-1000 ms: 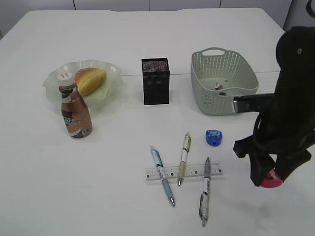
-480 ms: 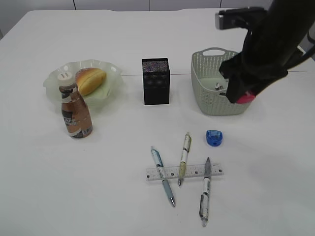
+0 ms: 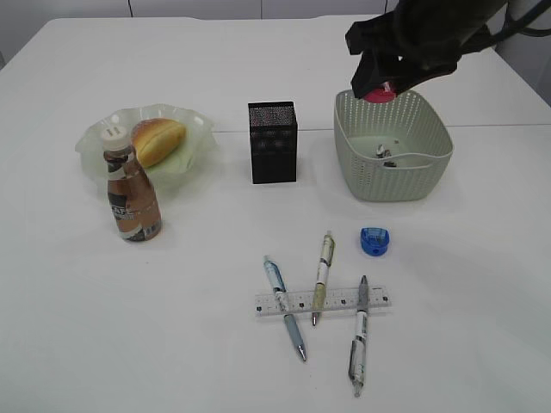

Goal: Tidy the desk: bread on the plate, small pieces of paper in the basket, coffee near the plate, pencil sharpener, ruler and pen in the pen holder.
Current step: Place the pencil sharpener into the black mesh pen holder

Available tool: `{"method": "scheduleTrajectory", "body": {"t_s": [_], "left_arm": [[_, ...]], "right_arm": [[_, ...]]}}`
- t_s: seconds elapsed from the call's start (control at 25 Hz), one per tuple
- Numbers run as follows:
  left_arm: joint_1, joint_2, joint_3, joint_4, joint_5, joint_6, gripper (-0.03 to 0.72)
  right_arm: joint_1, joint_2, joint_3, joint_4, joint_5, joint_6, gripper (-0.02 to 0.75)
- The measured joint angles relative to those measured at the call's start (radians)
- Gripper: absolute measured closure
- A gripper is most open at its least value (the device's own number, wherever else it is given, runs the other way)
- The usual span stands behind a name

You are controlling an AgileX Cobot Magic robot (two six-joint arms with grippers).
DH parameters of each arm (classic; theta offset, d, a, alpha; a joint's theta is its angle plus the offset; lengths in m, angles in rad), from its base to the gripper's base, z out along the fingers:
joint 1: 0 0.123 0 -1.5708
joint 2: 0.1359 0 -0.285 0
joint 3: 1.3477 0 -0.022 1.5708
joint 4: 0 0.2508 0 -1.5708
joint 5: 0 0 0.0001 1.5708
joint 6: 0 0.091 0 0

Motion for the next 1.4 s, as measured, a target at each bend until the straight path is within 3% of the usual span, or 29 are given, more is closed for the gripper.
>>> {"method": "scheduleTrajectory", "body": {"t_s": [0.48, 0.76, 1.0, 1.4], "left_arm": [[0.0, 0.0, 0.0, -0.002, 0.0, 0.0, 0.264], [0.0, 0.0, 0.0, -0.002, 0.0, 0.0, 0.265], [0.0, 0.0, 0.0, -0.003, 0.0, 0.0, 0.268], [0.0, 0.0, 0.0, -0.003, 0.0, 0.0, 0.281]], "right_arm": [[0.001, 0.179, -0.108, 0.054, -0.227, -0.024, 0.369], [0.013, 0.31, -0.268, 0.065, -0.267, -0.054, 0.369], [0.085, 0.423, -0.391, 0.05, -0.311, -0.115, 0.369], [0.098, 0.533, -0.456, 0.016, -0.375, -0.125, 0.369]]}}
